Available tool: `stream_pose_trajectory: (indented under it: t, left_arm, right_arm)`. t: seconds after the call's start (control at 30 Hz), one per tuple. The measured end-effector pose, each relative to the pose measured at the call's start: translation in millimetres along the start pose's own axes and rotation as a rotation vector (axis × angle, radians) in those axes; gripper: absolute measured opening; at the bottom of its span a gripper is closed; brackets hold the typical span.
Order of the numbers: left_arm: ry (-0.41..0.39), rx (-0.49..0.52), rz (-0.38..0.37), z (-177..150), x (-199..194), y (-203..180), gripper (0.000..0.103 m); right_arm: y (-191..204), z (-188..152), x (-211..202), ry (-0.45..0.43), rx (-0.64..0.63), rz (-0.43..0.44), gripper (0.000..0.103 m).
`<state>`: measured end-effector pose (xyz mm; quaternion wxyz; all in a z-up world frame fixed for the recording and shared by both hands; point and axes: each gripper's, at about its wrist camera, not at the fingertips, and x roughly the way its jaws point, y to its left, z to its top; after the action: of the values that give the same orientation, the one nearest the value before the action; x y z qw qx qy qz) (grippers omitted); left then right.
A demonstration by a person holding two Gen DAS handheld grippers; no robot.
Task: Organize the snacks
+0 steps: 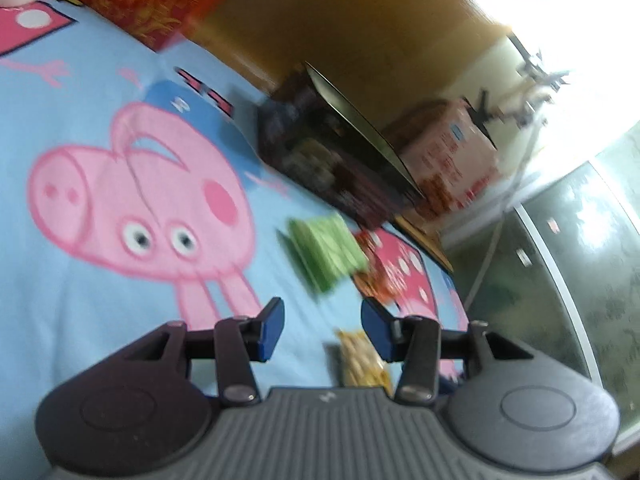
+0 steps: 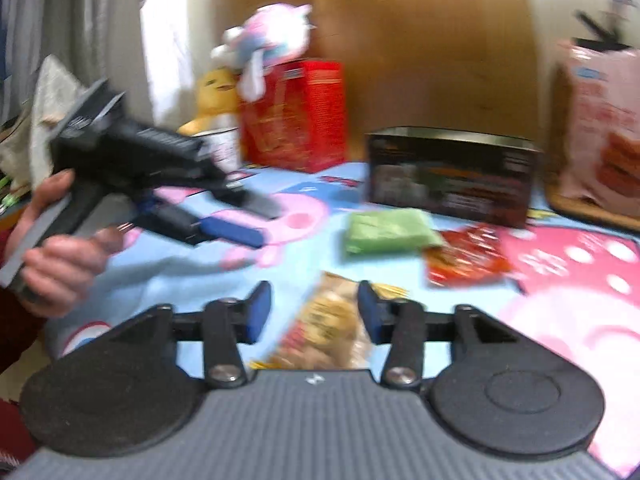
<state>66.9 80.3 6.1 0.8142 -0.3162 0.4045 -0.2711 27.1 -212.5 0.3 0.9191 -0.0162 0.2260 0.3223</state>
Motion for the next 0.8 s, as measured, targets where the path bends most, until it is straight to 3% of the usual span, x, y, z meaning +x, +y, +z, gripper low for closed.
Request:
stream_pose_trajectory:
  t: [0.2,0.3,0.37,0.53,0.8]
  left_arm:
    - [0.076,0.068,-0.049,-21,13,-24,0.048]
    - [0.098,0.082,-0.054,-28,20,-31,0.049]
    - [0.103,0.094,-0.026,-32,24,-36,0.049]
    - [0.077,0.177,0.126,-43,33,-51,0.049]
    - [0.055,0.263,0.212,-50,34,-66,0.049]
  right_arm:
    - [-21,-16,-7,0.040,0.114,-0.011,0.052]
    - [-12,-20,-5,0.067,0.083,0.002,0.056]
    - [-4,-22,-4,0.085,0.043,0.002,0.061]
    - [9,-24,0,0.100,-0.044,-0.022,0.070]
    - [7,-25,-5,0.100,-0.081,-0.073,0.064]
